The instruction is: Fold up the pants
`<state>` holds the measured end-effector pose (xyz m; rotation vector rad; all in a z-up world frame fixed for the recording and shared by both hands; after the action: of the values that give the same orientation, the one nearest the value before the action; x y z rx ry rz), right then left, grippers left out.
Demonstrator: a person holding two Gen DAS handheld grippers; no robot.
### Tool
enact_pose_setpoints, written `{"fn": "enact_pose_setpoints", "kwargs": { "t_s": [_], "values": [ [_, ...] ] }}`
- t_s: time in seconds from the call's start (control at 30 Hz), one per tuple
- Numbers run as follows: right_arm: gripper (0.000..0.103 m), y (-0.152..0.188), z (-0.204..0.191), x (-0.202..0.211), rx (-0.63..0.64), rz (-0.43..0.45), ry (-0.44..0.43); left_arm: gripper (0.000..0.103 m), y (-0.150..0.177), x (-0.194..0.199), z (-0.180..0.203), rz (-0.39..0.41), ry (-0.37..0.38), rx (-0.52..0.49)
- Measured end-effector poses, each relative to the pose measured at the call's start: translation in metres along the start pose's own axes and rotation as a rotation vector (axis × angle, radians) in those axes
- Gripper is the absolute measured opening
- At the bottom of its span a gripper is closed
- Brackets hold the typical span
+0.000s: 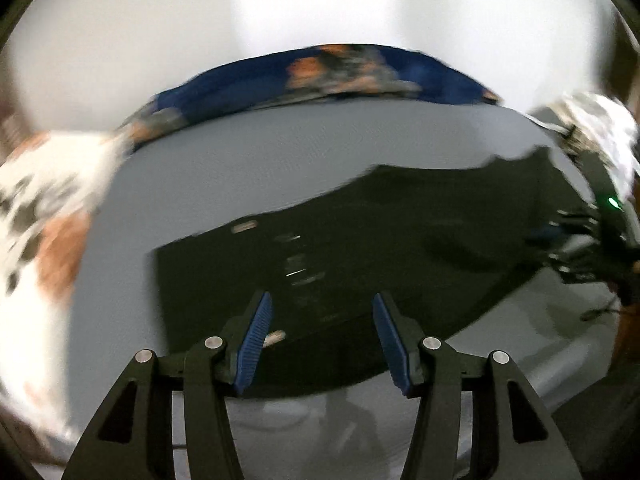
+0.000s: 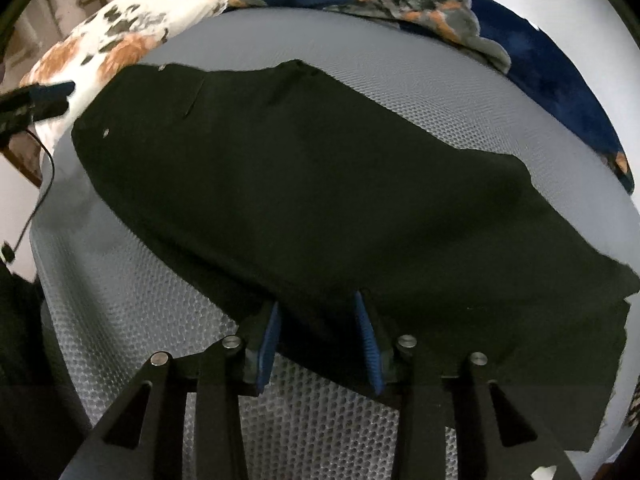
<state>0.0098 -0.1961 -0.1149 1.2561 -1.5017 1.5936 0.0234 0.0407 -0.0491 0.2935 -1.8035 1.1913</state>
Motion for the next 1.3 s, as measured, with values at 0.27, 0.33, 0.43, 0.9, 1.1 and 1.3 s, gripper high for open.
{"fn": "enact_pose_setpoints", "kwargs": {
  "t_s": [0.27,0.33,0.43,0.9,1.1,1.3],
  "values": [
    [0.035,-0.003,0.004,-0.002,-0.015,0.014,-0.017,0.054,-0.032,-0.065,0.109,-0.043,0.149,-0.232],
    [0.035,-0.005,0.005,-0.002,-0.017,0.016,-0.024,0.054,-0.031,-0.079,0.126,-0.063,0.165,-0.259],
    [0.035,-0.004,0.005,-0.002,-0.015,0.019,-0.029,0.054,-0.032,-0.096,0.144,-0.086,0.174,-0.286],
    [0.037,-0.012,0.044,0.029,-0.194,0.115,-0.124,0.013,-0.046,-0.127,0.177,-0.134,0.179,-0.293],
    [0.039,0.002,0.149,0.049,-0.507,0.183,-0.089,0.013,-0.048,-0.127,0.174,-0.138,0.189,-0.260],
    [0.040,0.034,0.260,0.054,-0.860,0.243,-0.068,0.013,-0.050,-0.126,0.171,-0.146,0.201,-0.233]
  ]
}}
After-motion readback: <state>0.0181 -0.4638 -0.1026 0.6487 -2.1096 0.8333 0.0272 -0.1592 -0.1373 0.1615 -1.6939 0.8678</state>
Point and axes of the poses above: each gripper's, at about its wrist camera, not at the fingertips, and x roughly against the way its jaws point, z to its right, y to its underside, the point moved 8 cm from there along -x, roughly the way its jaws point, and after that the axes turned 8 degrees about -x, right-handed, at the moved point
